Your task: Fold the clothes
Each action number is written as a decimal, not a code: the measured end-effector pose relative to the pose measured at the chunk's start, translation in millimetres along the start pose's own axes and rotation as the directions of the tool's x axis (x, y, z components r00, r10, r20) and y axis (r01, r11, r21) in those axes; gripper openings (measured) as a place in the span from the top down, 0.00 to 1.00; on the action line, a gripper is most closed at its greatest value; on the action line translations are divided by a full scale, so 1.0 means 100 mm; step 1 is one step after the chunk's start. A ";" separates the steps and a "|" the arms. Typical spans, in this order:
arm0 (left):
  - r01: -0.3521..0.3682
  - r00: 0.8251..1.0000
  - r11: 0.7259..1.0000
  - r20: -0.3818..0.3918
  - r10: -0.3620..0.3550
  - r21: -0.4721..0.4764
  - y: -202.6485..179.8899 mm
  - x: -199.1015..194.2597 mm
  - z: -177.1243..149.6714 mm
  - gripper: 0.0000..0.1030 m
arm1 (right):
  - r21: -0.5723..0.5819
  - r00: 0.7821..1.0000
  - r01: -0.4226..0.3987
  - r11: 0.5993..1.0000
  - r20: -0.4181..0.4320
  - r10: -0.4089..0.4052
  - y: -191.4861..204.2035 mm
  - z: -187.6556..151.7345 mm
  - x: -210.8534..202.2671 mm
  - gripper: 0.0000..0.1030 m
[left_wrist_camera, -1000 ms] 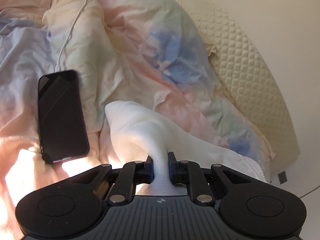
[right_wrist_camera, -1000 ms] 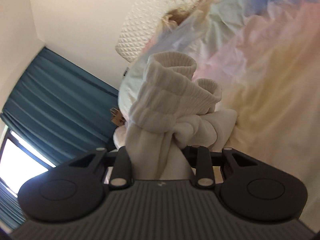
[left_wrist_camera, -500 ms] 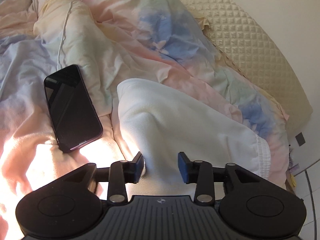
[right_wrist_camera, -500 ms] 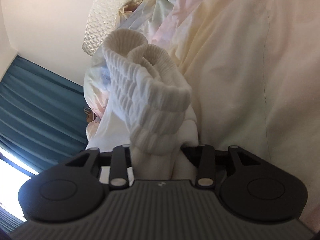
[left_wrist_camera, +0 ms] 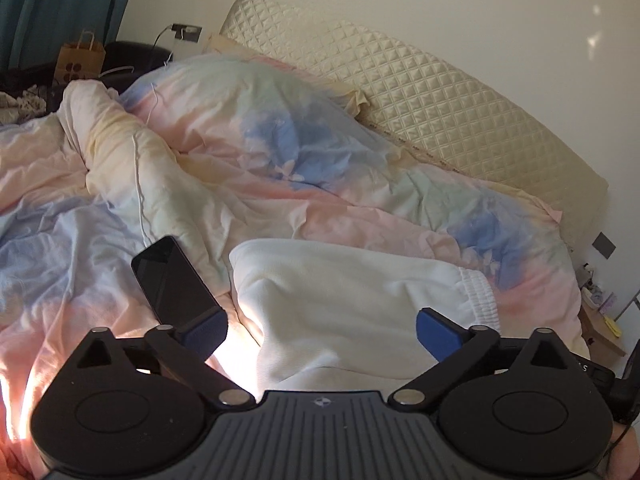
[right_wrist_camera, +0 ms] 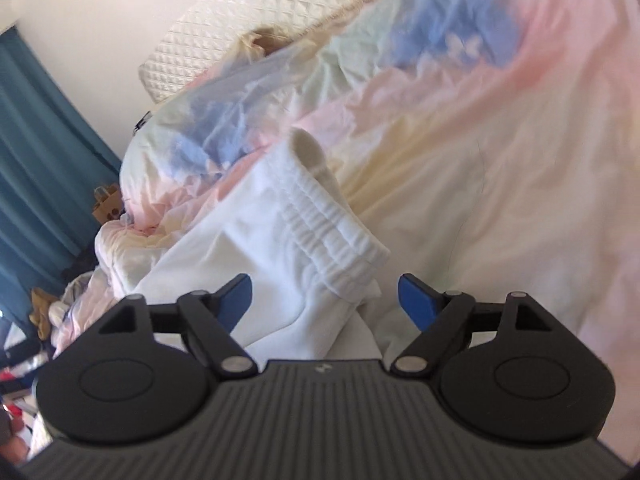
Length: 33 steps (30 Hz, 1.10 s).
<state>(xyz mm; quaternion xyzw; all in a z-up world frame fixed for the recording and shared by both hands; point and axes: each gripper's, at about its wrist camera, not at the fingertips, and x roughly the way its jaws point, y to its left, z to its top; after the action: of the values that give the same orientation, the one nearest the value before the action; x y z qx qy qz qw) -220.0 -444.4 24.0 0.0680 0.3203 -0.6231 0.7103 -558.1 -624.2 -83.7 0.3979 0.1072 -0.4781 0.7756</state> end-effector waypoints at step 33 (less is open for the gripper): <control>-0.164 0.978 0.970 0.160 0.136 0.178 -0.68 -2.03 -0.75 0.00 | -0.400 0.993 -0.011 0.916 0.102 0.056 1.69 -0.87 -1.73 0.20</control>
<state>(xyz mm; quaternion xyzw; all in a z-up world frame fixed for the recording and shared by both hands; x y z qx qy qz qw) -314.2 -250.8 95.1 0.1137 0.2002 -0.5986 0.7672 -490.1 -409.8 40.8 0.2060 0.1523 -0.4542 0.8532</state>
